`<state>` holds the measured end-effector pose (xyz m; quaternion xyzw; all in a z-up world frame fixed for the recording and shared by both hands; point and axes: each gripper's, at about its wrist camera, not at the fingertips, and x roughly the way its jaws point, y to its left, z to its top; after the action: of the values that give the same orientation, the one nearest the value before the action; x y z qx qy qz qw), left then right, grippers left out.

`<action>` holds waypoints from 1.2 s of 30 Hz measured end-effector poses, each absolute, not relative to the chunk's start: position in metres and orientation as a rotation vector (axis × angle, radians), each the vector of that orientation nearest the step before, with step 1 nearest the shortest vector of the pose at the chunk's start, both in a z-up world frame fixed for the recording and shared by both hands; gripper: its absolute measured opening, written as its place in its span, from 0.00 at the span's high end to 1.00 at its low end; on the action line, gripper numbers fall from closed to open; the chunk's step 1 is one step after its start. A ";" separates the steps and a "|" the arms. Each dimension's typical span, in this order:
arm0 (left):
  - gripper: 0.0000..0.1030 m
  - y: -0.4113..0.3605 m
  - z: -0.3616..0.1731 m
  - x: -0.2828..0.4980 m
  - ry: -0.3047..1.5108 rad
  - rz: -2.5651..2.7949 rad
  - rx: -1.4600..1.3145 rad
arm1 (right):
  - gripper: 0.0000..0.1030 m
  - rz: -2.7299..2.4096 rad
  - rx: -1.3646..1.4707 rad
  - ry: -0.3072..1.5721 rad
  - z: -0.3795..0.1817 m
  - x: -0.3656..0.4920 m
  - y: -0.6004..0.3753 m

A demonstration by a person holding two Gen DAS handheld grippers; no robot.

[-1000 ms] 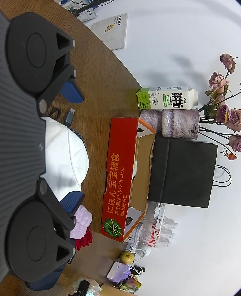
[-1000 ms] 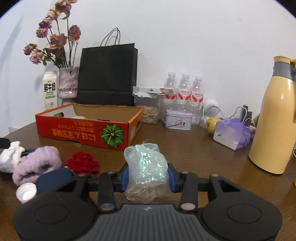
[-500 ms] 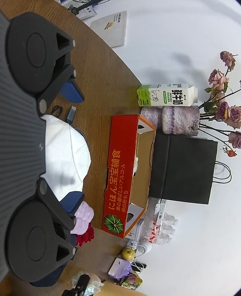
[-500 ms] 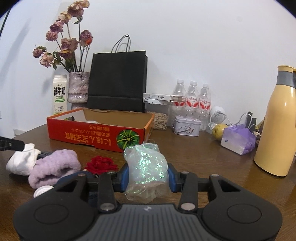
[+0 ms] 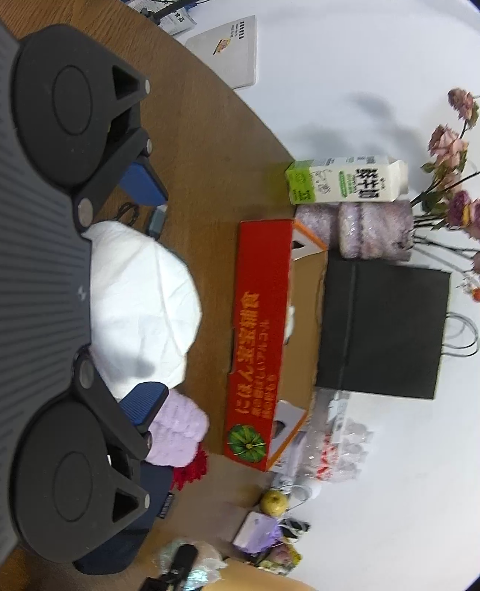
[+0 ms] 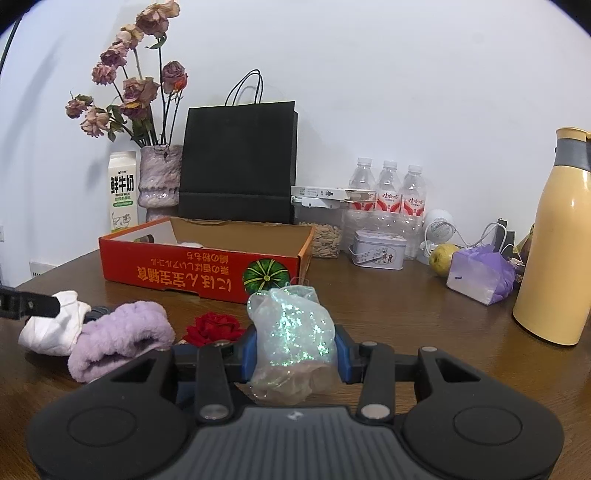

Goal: Organize objects

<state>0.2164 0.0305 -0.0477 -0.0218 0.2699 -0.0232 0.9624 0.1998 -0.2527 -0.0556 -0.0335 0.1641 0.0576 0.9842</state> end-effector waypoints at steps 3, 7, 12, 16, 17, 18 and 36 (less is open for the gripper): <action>0.00 0.025 -0.053 0.219 0.576 -0.056 -0.013 | 0.61 0.118 -0.066 0.327 -0.055 0.199 -0.253; 0.00 0.022 -0.057 0.220 0.586 -0.065 -0.006 | 0.61 0.120 -0.067 0.325 -0.055 0.199 -0.252; 0.00 0.026 -0.054 0.220 0.551 -0.071 -0.053 | 0.61 0.125 -0.073 0.324 -0.055 0.199 -0.251; 0.00 0.022 -0.055 0.229 0.556 -0.088 -0.057 | 0.61 0.127 -0.078 0.324 -0.055 0.198 -0.250; 0.00 0.021 -0.056 0.232 0.569 -0.086 -0.054 | 0.61 0.127 -0.080 0.323 -0.055 0.198 -0.249; 0.00 0.020 -0.058 0.234 0.581 -0.086 -0.051 | 0.61 0.127 -0.080 0.322 -0.055 0.198 -0.250; 0.05 0.026 -0.059 0.233 0.591 -0.087 -0.091 | 0.61 0.131 -0.089 0.316 -0.054 0.196 -0.249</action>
<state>0.2331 0.0258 -0.0590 -0.0446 0.2910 -0.0430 0.9547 0.1964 -0.2493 -0.0543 -0.0442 0.1573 0.0652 0.9844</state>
